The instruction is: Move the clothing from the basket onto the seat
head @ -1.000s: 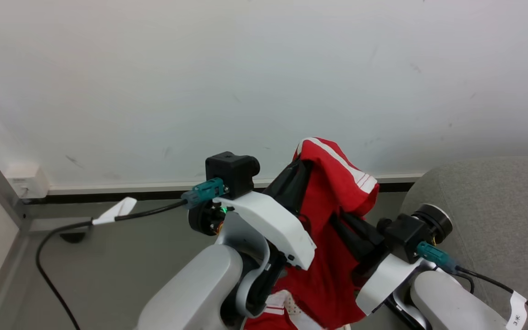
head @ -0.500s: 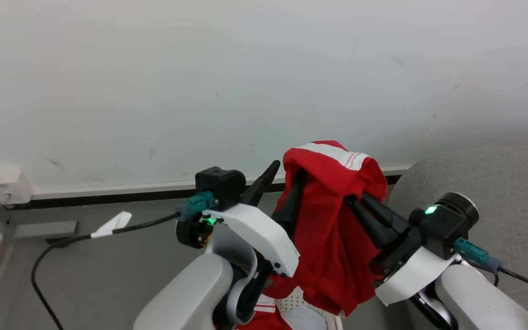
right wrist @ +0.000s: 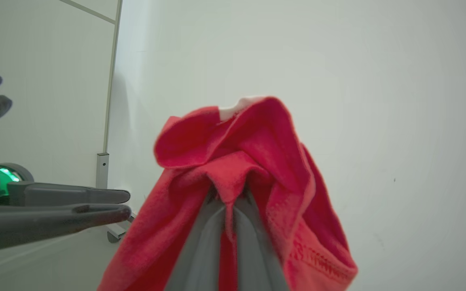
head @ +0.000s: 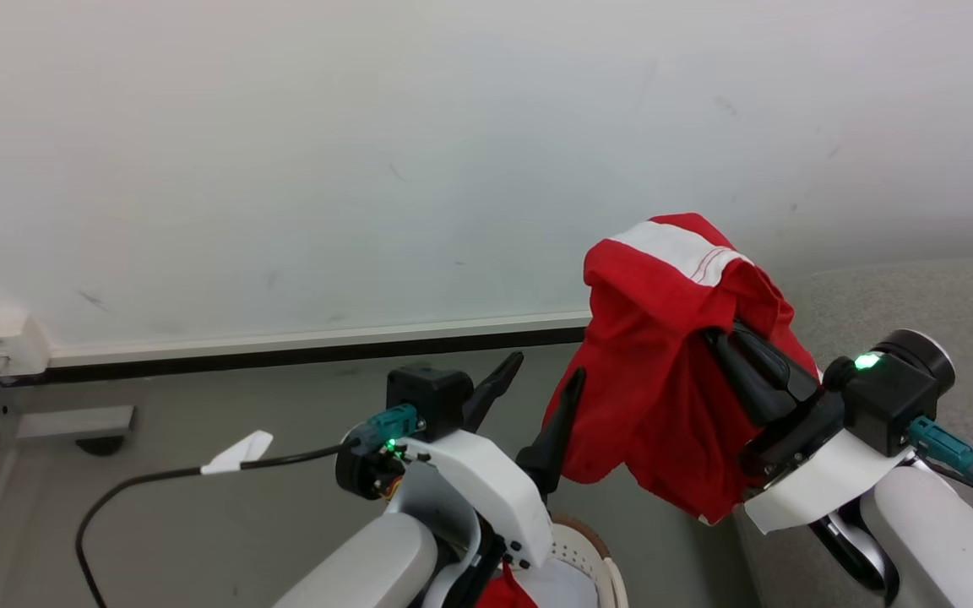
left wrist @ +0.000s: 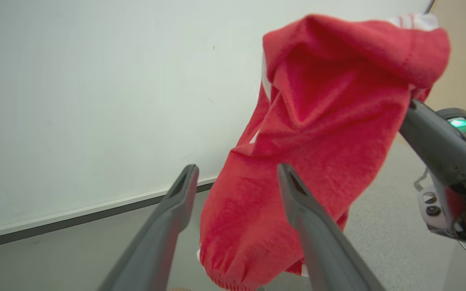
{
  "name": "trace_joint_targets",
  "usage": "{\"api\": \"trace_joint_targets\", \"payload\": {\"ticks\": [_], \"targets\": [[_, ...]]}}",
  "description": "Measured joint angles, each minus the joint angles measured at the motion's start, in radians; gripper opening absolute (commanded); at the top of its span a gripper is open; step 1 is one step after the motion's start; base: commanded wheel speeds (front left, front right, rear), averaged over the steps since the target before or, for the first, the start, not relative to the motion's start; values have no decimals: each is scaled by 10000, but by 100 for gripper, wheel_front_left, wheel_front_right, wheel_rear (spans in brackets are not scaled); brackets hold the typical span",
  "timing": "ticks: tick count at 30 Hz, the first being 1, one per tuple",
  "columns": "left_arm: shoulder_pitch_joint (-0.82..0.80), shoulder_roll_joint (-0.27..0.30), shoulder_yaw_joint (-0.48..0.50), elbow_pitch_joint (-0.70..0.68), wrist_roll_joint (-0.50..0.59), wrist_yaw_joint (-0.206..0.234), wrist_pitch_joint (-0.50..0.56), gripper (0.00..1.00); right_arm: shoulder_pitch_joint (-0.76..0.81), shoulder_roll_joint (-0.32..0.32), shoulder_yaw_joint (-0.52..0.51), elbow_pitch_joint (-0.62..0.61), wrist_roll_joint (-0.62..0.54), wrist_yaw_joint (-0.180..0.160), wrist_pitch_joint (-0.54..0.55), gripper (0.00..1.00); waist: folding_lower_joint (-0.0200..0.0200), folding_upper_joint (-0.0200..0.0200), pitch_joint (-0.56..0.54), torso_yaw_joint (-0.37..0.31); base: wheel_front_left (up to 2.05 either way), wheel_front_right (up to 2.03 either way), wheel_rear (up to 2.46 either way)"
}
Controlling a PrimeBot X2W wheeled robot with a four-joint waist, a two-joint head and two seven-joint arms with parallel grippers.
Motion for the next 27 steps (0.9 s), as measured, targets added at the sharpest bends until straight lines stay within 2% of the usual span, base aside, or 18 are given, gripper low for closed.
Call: {"api": "trace_joint_targets", "payload": {"ticks": [8,15,21,27], "targets": [[-16,23,-10,81,105,31,-153,100,159,-102,-15,-38,-69,0,0,0,0,0,98,-137,0,0,0],[-65,17,-40,71,107,36,-163,100,151,-151,-180,-33,-142,0,-2,0,0,0,220,-522,0,0,0],[-125,38,-77,27,107,59,-153,100,128,-148,-226,-12,-159,0,-13,0,0,0,341,-1178,0,0,0],[-253,-25,-148,-29,163,42,-153,100,70,-192,-291,-2,-167,0,-13,0,0,0,489,-2112,0,0,0]]}}
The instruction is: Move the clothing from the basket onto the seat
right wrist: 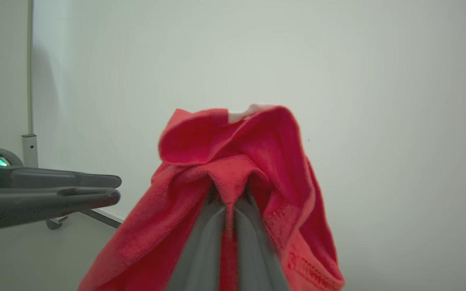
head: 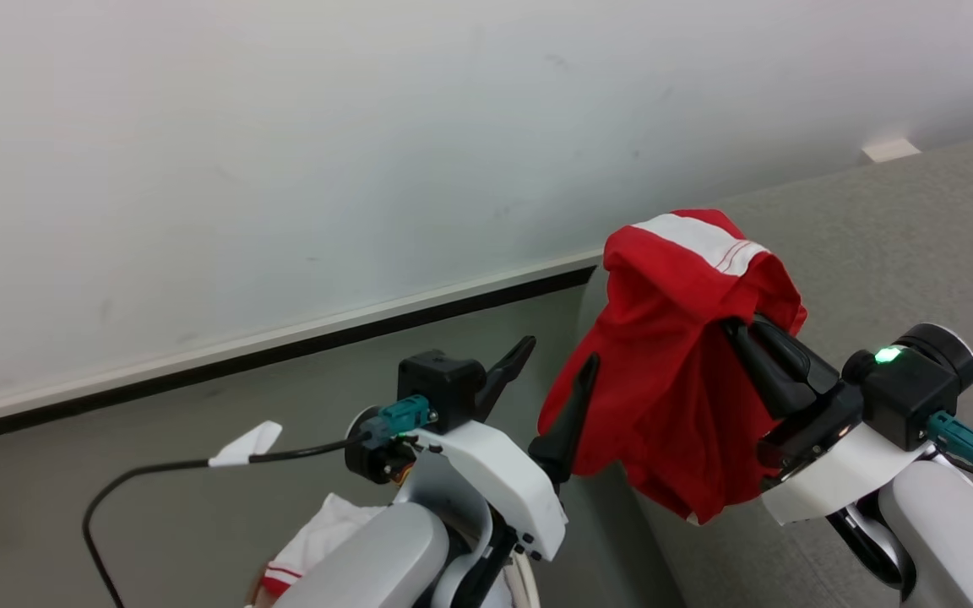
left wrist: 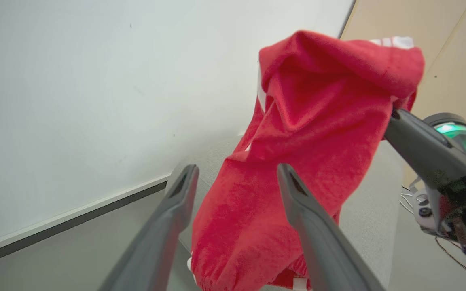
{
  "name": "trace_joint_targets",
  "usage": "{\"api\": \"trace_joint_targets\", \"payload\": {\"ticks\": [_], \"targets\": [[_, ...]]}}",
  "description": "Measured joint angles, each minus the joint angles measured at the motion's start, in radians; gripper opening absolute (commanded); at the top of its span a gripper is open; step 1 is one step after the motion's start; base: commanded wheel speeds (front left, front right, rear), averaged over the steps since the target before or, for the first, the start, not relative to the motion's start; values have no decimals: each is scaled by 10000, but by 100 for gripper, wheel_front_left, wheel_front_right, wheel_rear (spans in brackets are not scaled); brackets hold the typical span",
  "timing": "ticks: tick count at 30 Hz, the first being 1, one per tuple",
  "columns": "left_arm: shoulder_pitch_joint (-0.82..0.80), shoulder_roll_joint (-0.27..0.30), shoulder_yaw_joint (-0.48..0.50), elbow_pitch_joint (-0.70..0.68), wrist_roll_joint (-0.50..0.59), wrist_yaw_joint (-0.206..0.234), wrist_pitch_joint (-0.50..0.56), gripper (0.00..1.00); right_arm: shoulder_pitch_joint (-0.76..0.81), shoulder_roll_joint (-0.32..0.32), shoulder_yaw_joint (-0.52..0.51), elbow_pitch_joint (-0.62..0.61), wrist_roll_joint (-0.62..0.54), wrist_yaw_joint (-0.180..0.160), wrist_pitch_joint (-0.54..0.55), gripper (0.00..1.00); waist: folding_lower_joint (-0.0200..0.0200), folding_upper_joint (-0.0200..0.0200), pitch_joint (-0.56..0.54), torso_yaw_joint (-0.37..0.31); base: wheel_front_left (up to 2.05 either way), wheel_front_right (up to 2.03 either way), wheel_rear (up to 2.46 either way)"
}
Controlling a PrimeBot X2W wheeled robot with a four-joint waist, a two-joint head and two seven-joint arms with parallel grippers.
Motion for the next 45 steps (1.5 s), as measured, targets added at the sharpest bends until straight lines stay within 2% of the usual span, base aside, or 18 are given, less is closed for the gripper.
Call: {"api": "trace_joint_targets", "payload": {"ticks": [10,18,26,31,36,40,45], "targets": [[-229,-290,-326,-12,50,-117,13,100,134,-316,-326,-140,-2,0,0,0,0,0,236,-1552,0,0,0],[-466,-443,-614,48,165,-174,132,100,345,-374,-752,-286,-4,0,0,0,0,0,619,-2096,0,0,0],[-1596,-566,-972,144,579,-299,646,100,334,-355,-2073,-337,-69,0,0,0,0,0,1667,-1936,0,0,0],[-2986,-721,-1181,272,1030,-468,1093,100,-539,-341,-3095,-71,-224,0,0,0,1,-1,2954,-1646,0,0,0],[-4089,-892,-1450,378,1285,-639,1358,100,-1812,-637,-4090,796,-211,0,0,0,2,-1,4163,-1337,0,0,0],[-4843,-980,-1662,395,1352,-731,1390,100,-2972,-1193,-4579,1789,-598,0,0,0,3,0,5068,-1003,0,0,0],[-5383,-1012,-1902,347,1333,-635,1260,100,-4535,-1818,-5283,3212,-591,0,-4,0,4,-1,5979,-485,0,0,0]]}}
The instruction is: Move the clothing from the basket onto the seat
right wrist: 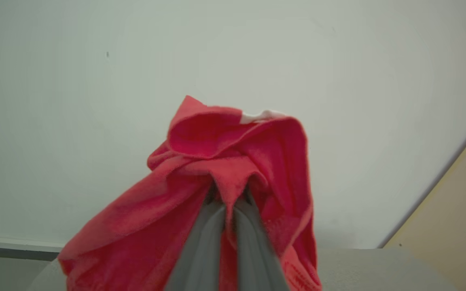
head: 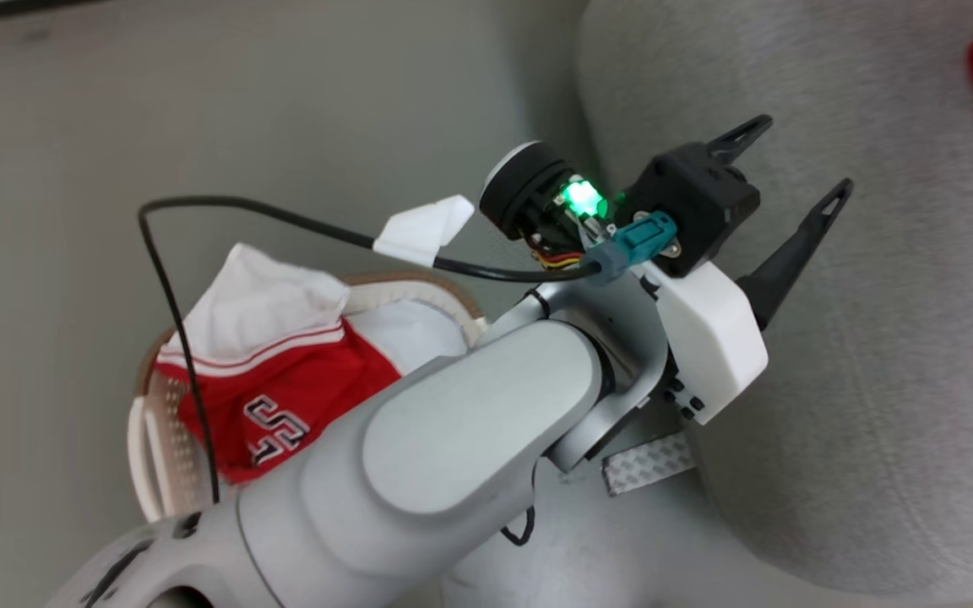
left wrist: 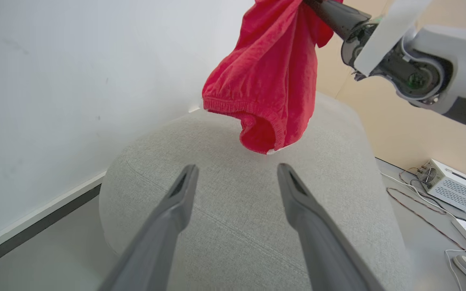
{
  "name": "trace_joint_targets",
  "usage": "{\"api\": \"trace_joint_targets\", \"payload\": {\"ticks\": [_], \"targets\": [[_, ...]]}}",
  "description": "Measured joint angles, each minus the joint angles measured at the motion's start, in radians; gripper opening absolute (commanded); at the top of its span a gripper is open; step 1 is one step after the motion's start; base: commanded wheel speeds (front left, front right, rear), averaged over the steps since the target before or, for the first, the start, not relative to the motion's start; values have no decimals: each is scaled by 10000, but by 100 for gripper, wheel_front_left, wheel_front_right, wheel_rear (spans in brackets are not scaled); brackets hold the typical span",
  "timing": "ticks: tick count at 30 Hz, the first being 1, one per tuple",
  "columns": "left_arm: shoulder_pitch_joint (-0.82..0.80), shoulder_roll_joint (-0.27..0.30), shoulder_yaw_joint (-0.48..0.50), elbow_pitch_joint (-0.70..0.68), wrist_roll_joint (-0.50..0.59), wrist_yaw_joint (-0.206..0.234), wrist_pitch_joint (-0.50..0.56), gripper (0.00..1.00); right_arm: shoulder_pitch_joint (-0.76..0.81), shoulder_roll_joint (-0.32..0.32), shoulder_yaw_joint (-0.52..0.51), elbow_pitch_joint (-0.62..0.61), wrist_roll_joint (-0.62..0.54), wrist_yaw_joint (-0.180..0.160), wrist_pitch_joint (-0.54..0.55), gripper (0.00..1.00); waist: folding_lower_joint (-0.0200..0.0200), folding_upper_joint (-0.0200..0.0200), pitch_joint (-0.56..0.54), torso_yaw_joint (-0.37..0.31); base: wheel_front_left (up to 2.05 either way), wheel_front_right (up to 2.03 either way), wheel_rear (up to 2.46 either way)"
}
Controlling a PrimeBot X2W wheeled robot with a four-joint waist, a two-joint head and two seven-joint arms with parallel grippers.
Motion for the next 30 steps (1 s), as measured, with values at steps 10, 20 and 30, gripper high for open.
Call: {"api": "trace_joint_targets", "payload": {"ticks": [10,20,30], "targets": [[-43,-6,-314,-69,-301,439,-211,100,-613,-481,-991,3352,-282,0,2,0,-1,1,819,1003,0,0,0],[162,174,-144,190,-537,525,-577,100,-99,165,-1302,4209,-986,0,2,100,-2,0,261,1005,0,0,0],[1289,1166,485,387,-1012,769,-1329,100,2046,777,-750,1766,-1348,0,0,100,-4,1,-1240,753,0,0,0]]}}
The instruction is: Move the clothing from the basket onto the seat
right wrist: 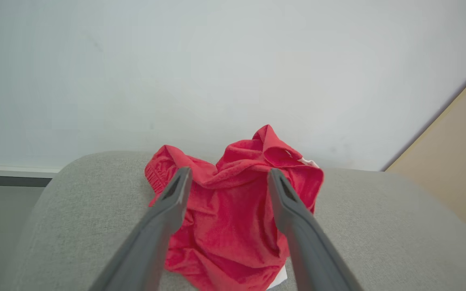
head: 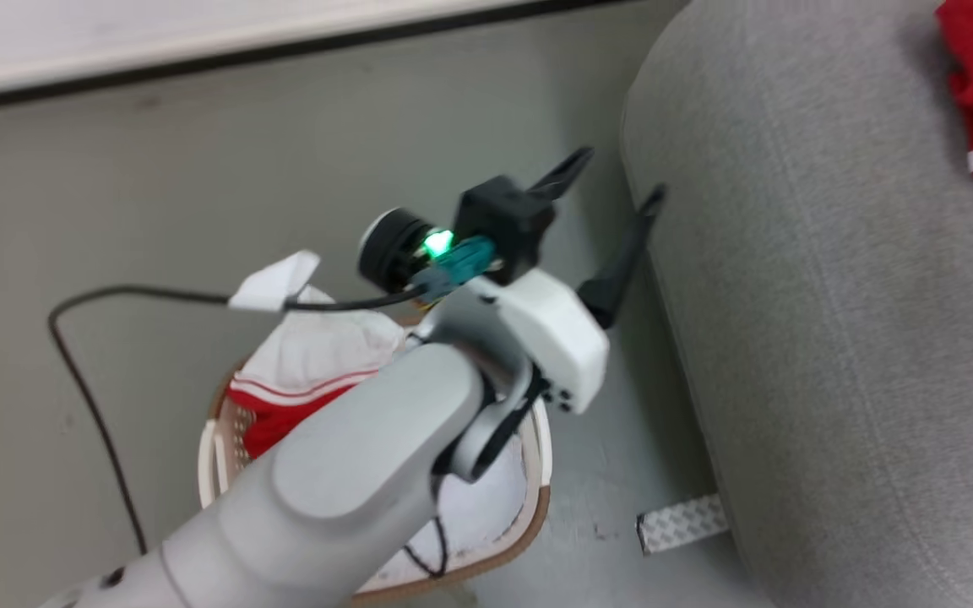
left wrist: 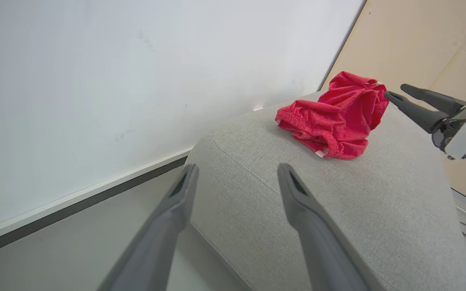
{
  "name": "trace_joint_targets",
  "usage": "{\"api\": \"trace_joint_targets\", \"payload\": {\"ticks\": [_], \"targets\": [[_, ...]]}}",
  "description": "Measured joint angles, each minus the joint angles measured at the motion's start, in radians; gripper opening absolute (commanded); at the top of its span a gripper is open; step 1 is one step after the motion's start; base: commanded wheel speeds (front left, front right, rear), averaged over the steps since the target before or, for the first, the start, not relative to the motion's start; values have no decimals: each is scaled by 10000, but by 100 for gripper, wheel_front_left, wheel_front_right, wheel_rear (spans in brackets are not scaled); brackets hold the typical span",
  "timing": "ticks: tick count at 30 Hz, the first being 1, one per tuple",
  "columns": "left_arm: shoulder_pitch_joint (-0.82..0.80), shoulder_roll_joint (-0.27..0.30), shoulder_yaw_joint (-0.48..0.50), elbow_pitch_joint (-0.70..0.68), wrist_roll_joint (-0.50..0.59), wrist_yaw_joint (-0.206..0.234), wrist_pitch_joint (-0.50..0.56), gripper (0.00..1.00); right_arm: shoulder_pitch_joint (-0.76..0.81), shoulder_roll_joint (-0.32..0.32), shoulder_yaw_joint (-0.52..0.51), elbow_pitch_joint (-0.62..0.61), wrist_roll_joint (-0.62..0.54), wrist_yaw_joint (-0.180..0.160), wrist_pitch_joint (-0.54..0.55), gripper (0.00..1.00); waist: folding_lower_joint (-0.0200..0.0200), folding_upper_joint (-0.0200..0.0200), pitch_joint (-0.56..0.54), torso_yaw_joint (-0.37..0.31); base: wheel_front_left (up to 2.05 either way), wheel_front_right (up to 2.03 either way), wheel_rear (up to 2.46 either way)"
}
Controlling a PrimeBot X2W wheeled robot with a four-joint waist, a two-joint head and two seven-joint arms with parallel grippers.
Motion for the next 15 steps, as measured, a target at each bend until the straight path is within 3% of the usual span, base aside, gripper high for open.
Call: {"api": "trace_joint_targets", "payload": {"ticks": [8,15], "targets": [[1662,1024,635,-35,-382,648,-836,100,2265,387,219,-2261,-155,0,2,100,-3,0,-1692,18,0,0,0],[3478,1693,1210,182,-1037,1003,-1626,100,3740,805,307,-3365,-541,0,0,100,-4,0,-3183,256,0,0,0]]}}
